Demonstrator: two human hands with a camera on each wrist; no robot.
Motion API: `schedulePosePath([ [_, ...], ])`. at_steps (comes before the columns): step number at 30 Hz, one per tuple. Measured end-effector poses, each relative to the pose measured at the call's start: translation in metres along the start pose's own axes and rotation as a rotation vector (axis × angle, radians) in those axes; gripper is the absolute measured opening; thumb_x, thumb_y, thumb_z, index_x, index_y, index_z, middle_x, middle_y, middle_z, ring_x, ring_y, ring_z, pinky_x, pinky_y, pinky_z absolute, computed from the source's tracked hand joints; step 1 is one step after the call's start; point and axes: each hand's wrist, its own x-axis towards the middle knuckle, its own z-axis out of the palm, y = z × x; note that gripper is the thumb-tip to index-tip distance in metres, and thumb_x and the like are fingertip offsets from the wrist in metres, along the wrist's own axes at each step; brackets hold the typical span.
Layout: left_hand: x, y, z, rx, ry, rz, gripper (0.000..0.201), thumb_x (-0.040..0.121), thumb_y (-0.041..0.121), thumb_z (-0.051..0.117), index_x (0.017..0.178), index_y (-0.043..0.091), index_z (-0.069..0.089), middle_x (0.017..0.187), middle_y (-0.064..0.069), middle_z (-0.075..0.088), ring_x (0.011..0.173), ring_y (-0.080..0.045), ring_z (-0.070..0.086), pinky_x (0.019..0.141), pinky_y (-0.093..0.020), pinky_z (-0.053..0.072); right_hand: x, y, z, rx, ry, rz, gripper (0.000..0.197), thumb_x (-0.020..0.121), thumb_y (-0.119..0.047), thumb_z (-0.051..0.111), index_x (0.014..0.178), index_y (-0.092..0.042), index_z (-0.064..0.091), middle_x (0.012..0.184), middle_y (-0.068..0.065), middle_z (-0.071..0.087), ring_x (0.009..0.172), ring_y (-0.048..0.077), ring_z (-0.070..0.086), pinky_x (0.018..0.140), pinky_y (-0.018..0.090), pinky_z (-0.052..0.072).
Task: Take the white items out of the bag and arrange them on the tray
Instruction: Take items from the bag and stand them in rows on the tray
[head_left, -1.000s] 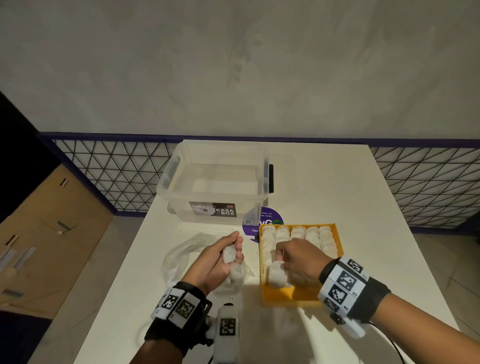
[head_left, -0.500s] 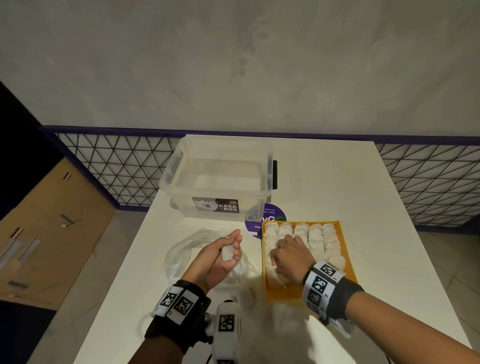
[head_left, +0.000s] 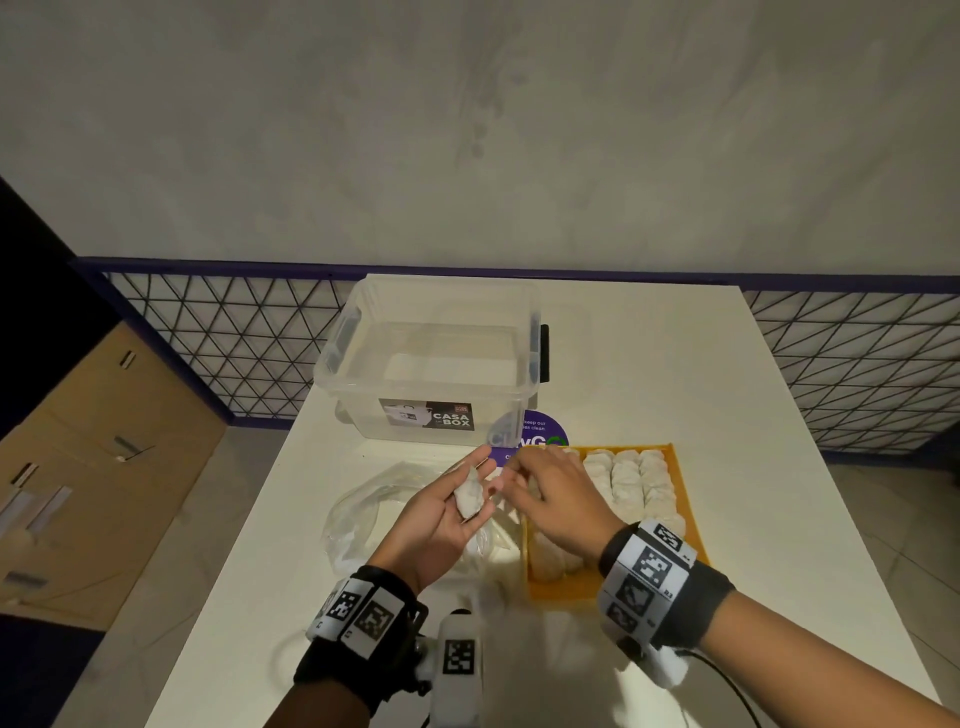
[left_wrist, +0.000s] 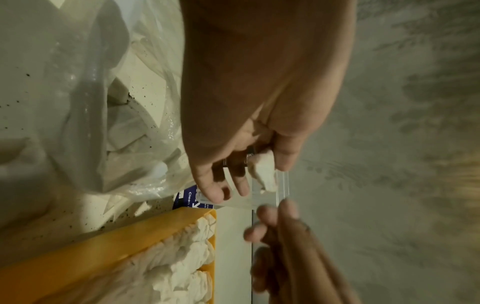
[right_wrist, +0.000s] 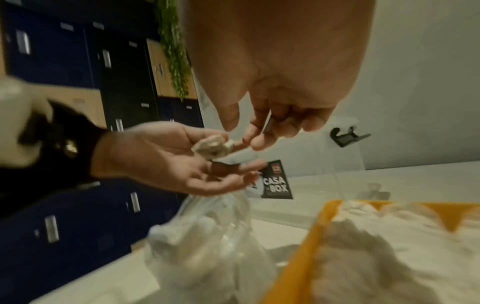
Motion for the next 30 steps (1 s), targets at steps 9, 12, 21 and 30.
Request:
schedulePosePath([
  [9,-0.005,-0.003,0.007,-0.152,-0.017,0.003,0.033,0.098,0.018,0.042,0.126,0.009,0.056,0.118,-0.016,0.067,0.107,-0.021,0.066,0.091,-0.030,0.052,0.002,-0.017,0.007,0.463,-0.098,0.151,0.011,0.083,-0.013,0.064,0.084,-0.019,0.055,0.077,-0.009,0.053,0.072,0.006,0.049,0.069,0.019,0.040],
  [12,-0.010,0.001,0.003,-0.126,-0.014,0.007,0.037,0.086,0.018,0.057,0.122,0.006,0.059,0.122,-0.019,0.064,0.116,-0.027,0.060,0.098,-0.034,0.048,0.001,-0.013,0.000,0.675,-0.086,0.234,0.017,0.082,-0.005,0.065,0.078,-0.019,0.055,0.072,-0.006,0.054,0.065,0.004,0.050,0.066,0.014,0.042],
  [21,-0.012,0.003,0.004,0.044,0.041,0.193,0.015,0.089,-0.005,0.054,0.092,0.007,0.062,0.074,-0.004,0.073,0.065,-0.010,0.069,0.065,-0.019,0.057,-0.005,0.005,-0.011,0.863,-0.050,0.298,0.013,0.083,-0.003,0.064,0.081,-0.013,0.055,0.072,0.003,0.059,0.064,0.006,0.057,0.065,0.016,0.045],
  [30,-0.012,0.003,0.008,0.196,0.051,0.272,0.014,0.089,0.004,0.059,0.100,0.006,0.067,0.078,-0.001,0.073,0.069,-0.008,0.067,0.072,-0.021,0.056,-0.007,0.012,-0.011,0.837,-0.083,0.291,0.014,0.083,-0.005,0.063,0.090,-0.014,0.055,0.080,0.005,0.058,0.075,0.016,0.055,0.068,0.019,0.047],
])
